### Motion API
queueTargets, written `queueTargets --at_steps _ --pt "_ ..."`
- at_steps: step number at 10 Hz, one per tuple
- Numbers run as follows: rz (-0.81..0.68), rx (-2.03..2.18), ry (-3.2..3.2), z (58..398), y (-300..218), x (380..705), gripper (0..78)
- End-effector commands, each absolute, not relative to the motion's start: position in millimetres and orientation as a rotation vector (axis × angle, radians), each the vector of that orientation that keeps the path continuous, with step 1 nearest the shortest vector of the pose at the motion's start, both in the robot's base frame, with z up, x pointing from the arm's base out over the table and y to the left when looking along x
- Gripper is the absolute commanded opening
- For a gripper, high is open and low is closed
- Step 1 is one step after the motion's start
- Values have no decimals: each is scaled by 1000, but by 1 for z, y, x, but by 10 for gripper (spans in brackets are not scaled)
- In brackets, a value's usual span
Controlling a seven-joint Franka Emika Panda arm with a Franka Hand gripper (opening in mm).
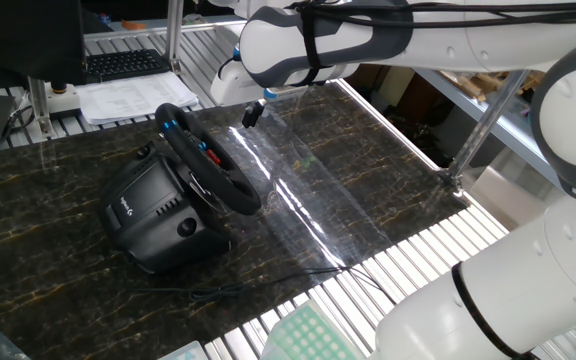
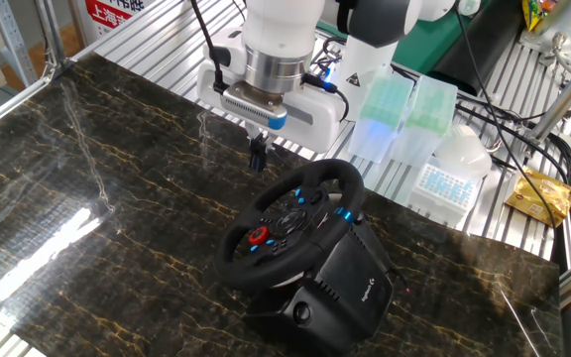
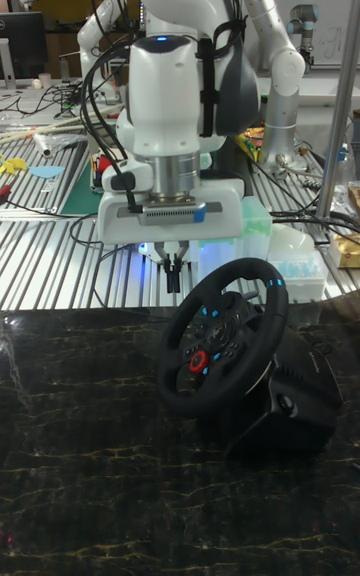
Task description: Rotate the steering wheel 90 degrees clockwise
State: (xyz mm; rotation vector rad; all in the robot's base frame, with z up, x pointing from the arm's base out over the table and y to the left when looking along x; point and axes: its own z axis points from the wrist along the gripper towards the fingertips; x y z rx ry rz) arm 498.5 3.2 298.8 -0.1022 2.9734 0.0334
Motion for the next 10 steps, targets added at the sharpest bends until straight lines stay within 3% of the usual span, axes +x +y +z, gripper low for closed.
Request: queueTargets --at_steps 1,10 --pt "33 -104 2968 300 3 499 0" --pt "4 -187 3013 291 6 504 0"
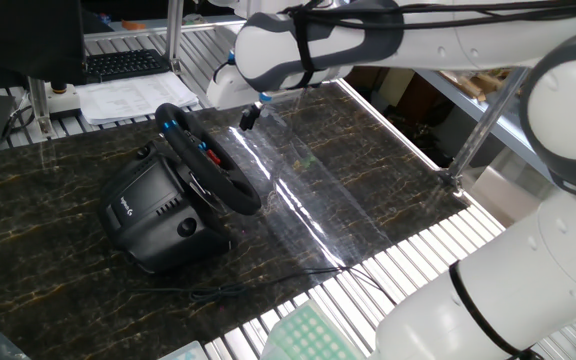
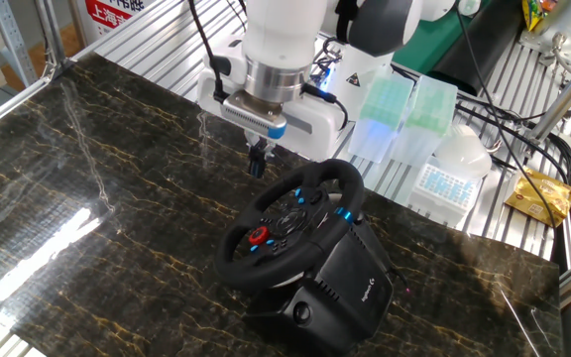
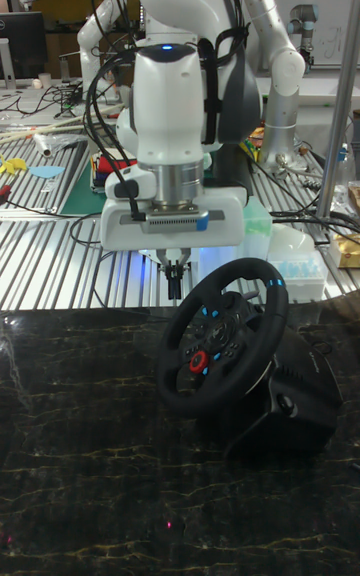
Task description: Rotate the steering wheel 90 degrees clockwise
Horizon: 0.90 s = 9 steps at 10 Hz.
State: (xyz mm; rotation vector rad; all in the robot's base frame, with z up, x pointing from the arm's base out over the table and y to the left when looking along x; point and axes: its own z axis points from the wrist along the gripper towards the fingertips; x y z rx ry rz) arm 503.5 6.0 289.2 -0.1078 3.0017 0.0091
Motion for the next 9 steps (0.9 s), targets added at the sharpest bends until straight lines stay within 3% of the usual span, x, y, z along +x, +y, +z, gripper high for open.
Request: queueTargets --at_steps 1,3,5,7,9 --pt "4 -281 3001 292 6 503 0" --pt "60 -118 3018 295 5 502 0" --pt "152 498 2963 298 4 500 0" --pt "265 596 2942 298 4 498 0" --pt "289 629 2934 296 6 495 0"
